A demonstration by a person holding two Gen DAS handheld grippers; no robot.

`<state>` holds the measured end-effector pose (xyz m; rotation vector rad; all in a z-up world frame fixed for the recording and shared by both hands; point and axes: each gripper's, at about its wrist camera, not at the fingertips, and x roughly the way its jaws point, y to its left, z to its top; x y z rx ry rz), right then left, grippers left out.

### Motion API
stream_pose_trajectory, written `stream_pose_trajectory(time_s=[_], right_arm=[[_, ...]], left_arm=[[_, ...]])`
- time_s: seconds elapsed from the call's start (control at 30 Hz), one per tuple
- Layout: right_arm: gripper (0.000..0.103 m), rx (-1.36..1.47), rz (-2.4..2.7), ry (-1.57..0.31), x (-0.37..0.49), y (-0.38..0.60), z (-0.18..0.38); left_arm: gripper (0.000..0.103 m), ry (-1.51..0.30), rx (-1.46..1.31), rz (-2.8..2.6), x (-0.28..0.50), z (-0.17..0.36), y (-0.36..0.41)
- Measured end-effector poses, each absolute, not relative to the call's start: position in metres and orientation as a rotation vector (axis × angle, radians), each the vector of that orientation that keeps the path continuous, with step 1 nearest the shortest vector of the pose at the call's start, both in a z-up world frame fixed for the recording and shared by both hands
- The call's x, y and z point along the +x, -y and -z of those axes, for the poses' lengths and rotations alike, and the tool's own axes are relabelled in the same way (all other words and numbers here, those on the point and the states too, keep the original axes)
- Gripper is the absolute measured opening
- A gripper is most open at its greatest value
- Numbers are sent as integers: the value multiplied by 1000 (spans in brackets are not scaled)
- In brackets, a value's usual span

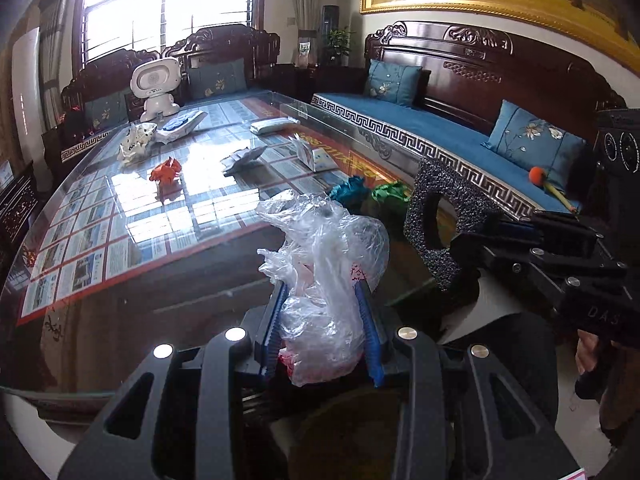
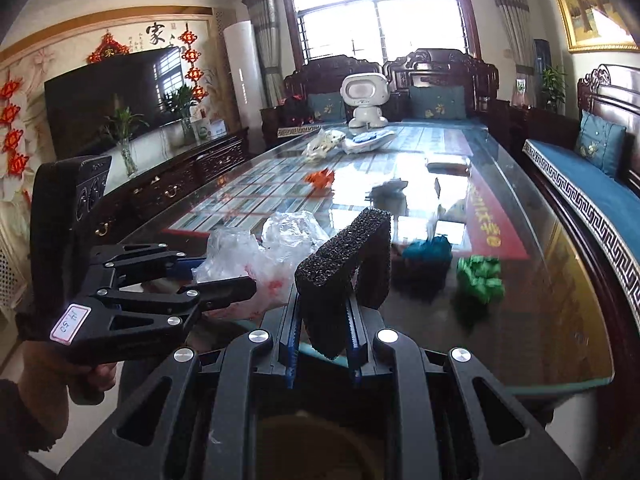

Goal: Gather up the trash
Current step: 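Carry the plastic bag over the bin and open the left tool while the right carries the black foam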

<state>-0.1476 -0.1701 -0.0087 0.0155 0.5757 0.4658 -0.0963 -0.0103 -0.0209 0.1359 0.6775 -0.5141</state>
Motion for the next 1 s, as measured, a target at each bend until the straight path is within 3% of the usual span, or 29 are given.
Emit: stream_pose_trajectory(time_s=[0.4,0.6,0.87,0.93,1.0], right_arm=[[19,9,-521,-774,-225,153,85],[19,48,-528,-893,-241,155,128],[19,75,-501,-952,-242,160,153],[19,81,-495,-963,-242,163,155],[19,86,-490,-976,-240,161,160]], left_arm=[[35,-895,122,553,-171,107,1],[35,-1071,123,586,-188,168,8],[35,-1175,119,622,-189,210,18],[39,-1213,117,646,-188,220,23],[52,-1251,118,653,-185,232,27]])
